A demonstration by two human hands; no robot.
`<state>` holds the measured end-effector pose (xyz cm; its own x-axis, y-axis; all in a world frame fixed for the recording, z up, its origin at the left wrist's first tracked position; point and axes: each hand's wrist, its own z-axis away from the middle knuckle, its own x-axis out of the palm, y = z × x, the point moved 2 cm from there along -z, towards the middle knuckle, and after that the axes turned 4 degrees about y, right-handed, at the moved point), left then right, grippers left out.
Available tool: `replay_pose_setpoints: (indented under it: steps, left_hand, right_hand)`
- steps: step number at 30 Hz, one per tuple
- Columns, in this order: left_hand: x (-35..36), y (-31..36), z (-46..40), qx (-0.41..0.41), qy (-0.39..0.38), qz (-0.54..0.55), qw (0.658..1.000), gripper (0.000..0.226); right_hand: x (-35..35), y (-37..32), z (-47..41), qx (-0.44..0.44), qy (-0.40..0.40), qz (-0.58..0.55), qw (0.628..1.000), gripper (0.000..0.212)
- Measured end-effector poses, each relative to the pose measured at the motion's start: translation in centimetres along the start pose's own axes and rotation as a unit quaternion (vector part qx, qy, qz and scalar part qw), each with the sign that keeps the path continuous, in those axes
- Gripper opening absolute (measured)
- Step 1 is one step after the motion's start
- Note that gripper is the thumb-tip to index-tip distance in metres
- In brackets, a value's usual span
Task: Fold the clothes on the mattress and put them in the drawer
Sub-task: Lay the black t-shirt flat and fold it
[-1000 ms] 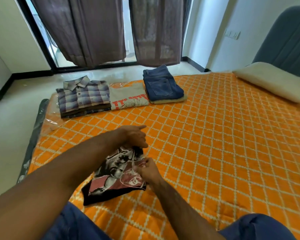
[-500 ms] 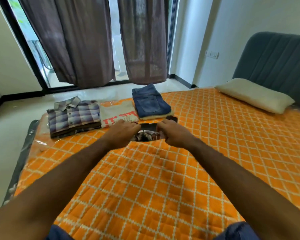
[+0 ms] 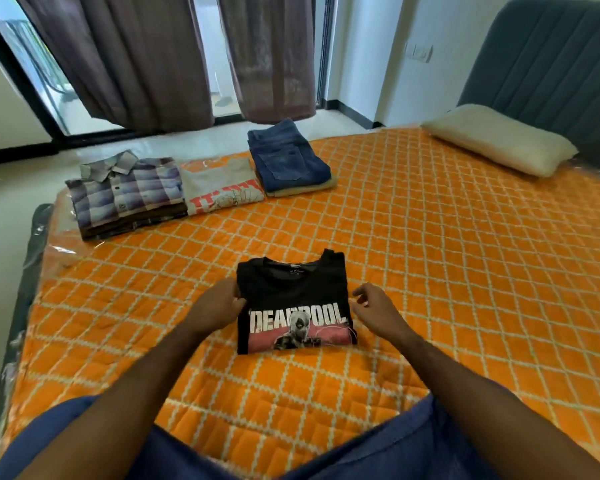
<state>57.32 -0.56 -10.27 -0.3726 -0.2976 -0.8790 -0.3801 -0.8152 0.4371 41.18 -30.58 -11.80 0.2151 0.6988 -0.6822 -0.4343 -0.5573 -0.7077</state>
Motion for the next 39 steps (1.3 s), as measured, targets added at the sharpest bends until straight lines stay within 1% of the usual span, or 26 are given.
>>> replay_pose_setpoints:
  steps: [1, 2, 3, 4, 5, 6, 7, 8, 10, 12, 14, 15, 18, 20, 22, 26, 28, 31, 32, 34, 37, 39]
  left_hand:
    - [0.3, -0.8, 0.1, -0.066, 0.031, 0.066, 0.995, 0.024]
    - [0.9, -1.7, 0.3, -0.139, 0.028, 0.155, 0.978, 0.034]
    - [1.5, -2.1, 0.5, -0.204, 0.015, 0.253, 0.946, 0.042]
    - [2.3, -2.7, 0.5, -0.25, 0.001, 0.343, 0.905, 0.048]
    - [2.6, -2.8, 0.6, -0.275, -0.006, 0.409, 0.87, 0.052]
    - [2.7, -2.8, 0.5, -0.289, -0.016, 0.456, 0.842, 0.055]
    - [2.9, -2.6, 0.3, -0.294, -0.025, 0.491, 0.82, 0.058]
    - [2.9, -2.1, 0.2, -0.295, -0.034, 0.502, 0.813, 0.058]
    - [3.1, -0.7, -0.3, -0.281, -0.042, 0.493, 0.822, 0.057]
    - [3.6, 0.5, -0.7, -0.276, -0.045, 0.485, 0.829, 0.053]
    - [4.3, 1.2, -1.2, -0.279, -0.038, 0.499, 0.819, 0.052]
    - [4.4, 1.6, -1.5, -0.279, -0.03, 0.509, 0.814, 0.052]
    - [4.5, 1.9, -1.9, -0.282, 0.005, 0.54, 0.793, 0.053]
    - [4.4, 1.9, -1.7, -0.278, 0.019, 0.555, 0.784, 0.047]
    - [4.2, 1.8, -1.7, -0.268, 0.03, 0.561, 0.783, 0.043]
    - [1.4, 1.5, -3.9, -0.224, 0.071, 0.569, 0.788, 0.038]
    - [-1.2, 0.8, -6.3, -0.209, 0.097, 0.571, 0.788, 0.043]
    - [-6.4, -0.5, -10.4, -0.188, 0.138, 0.58, 0.78, 0.037]
    - [-8.2, -1.3, -12.4, -0.181, 0.149, 0.584, 0.777, 0.036]
    - [-11.4, -2.9, -16.0, -0.163, 0.162, 0.578, 0.783, 0.035]
    - [-15.6, -4.9, -21.4, -0.141, 0.201, 0.55, 0.798, 0.032]
    - [-18.4, -6.3, -25.5, -0.139, 0.246, 0.533, 0.797, 0.033]
  right_hand:
    - [0.4, -0.1, 0.0, 0.084, -0.01, -0.066, 0.994, 0.025]
    - [1.0, -0.3, 0.0, 0.152, -0.032, -0.126, 0.98, 0.027]
    - [1.3, -0.7, 0.1, 0.192, -0.047, -0.167, 0.966, 0.027]
    - [1.9, -0.7, 0.0, 0.21, -0.047, -0.198, 0.956, 0.027]
    - [2.3, -0.7, -0.2, 0.22, -0.036, -0.222, 0.949, 0.026]
    - [2.7, -0.7, -0.4, 0.228, -0.027, -0.243, 0.943, 0.026]
    - [2.9, -0.7, -0.5, 0.23, -0.027, -0.26, 0.937, 0.029]
    - [3.3, -0.4, -1.0, 0.232, -0.037, -0.269, 0.934, 0.036]
    - [3.6, -0.1, -2.2, 0.228, -0.066, -0.27, 0.933, 0.053]
    - [4.0, 0.5, -3.3, 0.205, -0.077, -0.273, 0.937, 0.065]
    - [4.6, 0.4, -3.8, 0.188, -0.084, -0.273, 0.94, 0.082]
    - [5.0, -0.1, -3.7, 0.181, -0.08, -0.281, 0.939, 0.083]
    - [6.1, -1.5, -3.5, 0.173, -0.058, -0.319, 0.93, 0.059]
    - [6.1, -2.4, -3.4, 0.181, -0.044, -0.339, 0.922, 0.043]
    - [5.6, -3.2, -3.7, 0.173, -0.04, -0.331, 0.927, 0.035]
    - [3.9, -6.6, -5.9, 0.136, -0.047, -0.319, 0.937, 0.029]
    - [3.2, -9.8, -8.5, 0.104, -0.052, -0.318, 0.941, 0.026]
    - [2.1, -15.0, -13.2, 0.061, -0.072, -0.334, 0.938, 0.021]
    - [2.0, -17.1, -15.4, 0.049, -0.087, -0.331, 0.938, 0.022]
    - [2.0, -20.6, -19.8, 0.025, -0.107, -0.306, 0.946, 0.027]
    - [2.2, -25.3, -26.3, -0.001, -0.106, -0.272, 0.956, 0.034]
    - [2.8, -28.2, -31.4, -0.008, -0.099, -0.268, 0.958, 0.035]
